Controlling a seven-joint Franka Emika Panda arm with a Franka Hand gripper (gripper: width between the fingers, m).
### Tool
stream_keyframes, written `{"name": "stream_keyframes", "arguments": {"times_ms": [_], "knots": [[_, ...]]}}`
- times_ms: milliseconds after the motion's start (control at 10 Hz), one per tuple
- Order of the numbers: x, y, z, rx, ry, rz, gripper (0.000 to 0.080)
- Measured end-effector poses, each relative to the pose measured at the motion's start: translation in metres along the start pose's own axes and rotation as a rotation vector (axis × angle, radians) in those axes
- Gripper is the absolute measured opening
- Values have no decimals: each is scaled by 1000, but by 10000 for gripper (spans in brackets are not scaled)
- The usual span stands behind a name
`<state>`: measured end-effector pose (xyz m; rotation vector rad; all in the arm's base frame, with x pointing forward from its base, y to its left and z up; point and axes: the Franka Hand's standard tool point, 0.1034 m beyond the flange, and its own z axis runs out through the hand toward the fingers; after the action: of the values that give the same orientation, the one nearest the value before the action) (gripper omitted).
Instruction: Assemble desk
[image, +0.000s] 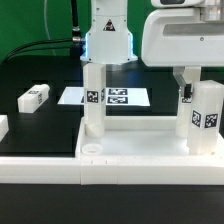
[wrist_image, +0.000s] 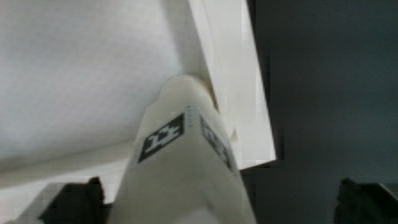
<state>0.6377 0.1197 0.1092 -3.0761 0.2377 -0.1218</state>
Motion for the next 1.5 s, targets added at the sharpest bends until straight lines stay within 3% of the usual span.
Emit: {"name": "stream_keyframes", "arguments": {"times_ms": [600,700,800,900,1000,1200,1500], "knots": [[1,3,0,-12,0,-323,649],[1,3,0,-12,0,-318,527],[1,3,0,-12,0,-318,347],[1,4,0,-13,0,-317,347],[1,5,0,-13,0,-308,288],[2,5,1,-12,2,-261,288],[3,8,1,3,8,146,288]]}}
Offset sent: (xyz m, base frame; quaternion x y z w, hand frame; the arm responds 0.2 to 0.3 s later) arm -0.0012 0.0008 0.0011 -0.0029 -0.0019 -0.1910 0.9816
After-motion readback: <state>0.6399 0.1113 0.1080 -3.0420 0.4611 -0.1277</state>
